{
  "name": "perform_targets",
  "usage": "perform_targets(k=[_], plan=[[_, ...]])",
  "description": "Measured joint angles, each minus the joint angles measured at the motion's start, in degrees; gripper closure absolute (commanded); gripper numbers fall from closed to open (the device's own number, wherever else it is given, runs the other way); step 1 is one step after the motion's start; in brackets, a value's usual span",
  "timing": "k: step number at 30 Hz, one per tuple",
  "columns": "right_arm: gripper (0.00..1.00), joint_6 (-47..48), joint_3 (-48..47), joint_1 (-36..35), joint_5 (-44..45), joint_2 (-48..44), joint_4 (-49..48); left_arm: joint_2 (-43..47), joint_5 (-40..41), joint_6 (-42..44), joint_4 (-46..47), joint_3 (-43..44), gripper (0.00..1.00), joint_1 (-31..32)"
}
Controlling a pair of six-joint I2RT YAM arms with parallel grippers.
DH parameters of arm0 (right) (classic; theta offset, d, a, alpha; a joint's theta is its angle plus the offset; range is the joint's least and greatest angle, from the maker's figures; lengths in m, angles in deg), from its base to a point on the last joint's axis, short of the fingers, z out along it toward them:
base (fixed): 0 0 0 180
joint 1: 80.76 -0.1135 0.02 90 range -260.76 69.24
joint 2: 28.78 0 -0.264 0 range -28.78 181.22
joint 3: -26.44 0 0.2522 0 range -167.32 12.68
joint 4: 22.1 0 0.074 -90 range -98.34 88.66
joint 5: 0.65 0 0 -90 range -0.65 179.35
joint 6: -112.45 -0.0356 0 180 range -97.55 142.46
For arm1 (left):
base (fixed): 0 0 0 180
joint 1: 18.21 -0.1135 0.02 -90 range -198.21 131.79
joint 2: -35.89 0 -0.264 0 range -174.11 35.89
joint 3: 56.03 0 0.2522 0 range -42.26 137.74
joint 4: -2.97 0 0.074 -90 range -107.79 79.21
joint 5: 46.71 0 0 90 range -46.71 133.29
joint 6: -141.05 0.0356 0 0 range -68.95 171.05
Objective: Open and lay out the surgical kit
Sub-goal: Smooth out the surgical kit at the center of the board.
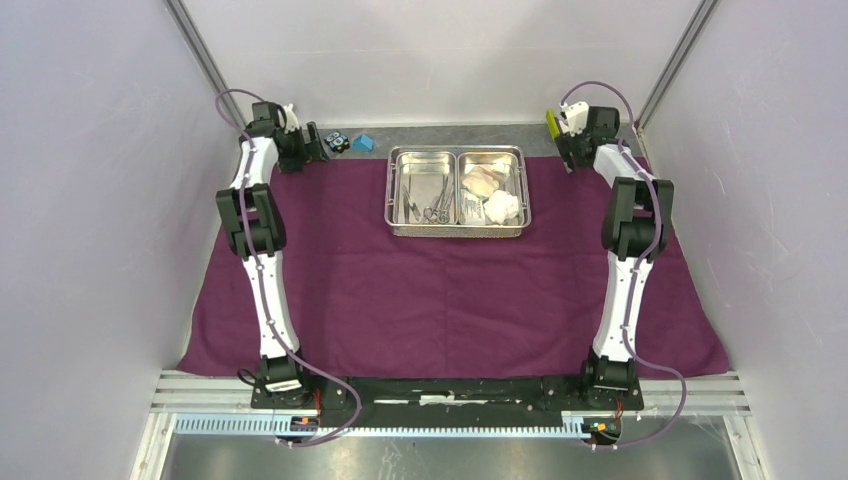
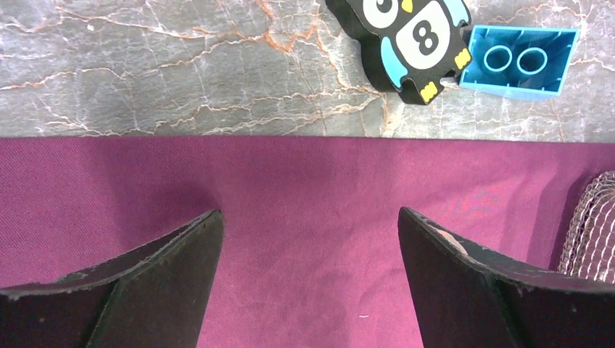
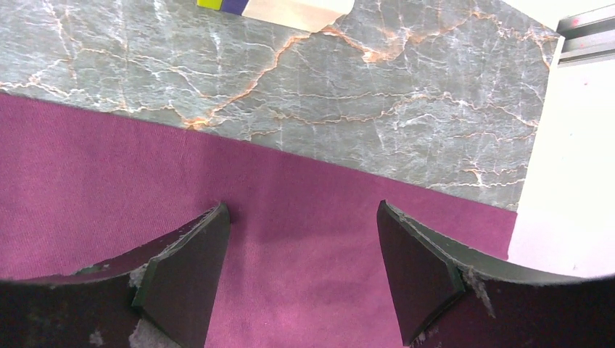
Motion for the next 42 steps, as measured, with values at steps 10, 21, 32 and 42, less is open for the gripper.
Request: perform_targets(k=[10, 21, 32, 42], plan=[[0.19, 1.0, -3.7, -0.3, 2.2, 2.4, 0.0, -2.9, 0.3, -2.0, -0.6, 4.9, 0.05, 0.0], [0.18, 1.6, -6.2, -0.7, 3.9, 4.0, 0.2, -4.5, 1.0, -3.5, -0.6, 7.6, 0.05, 0.0], [0.18, 2.4, -10.9, -0.8, 5.1, 6.9, 0.7, -4.5, 1.9, -5.8, -0.2, 7.5, 0.06, -0.2], [0.16, 2.2, -9.2, -0.4, 4.3, 5.3, 1.1, -0.9, 2.4, -7.3, 2.9, 1.2, 0.00, -2.1]])
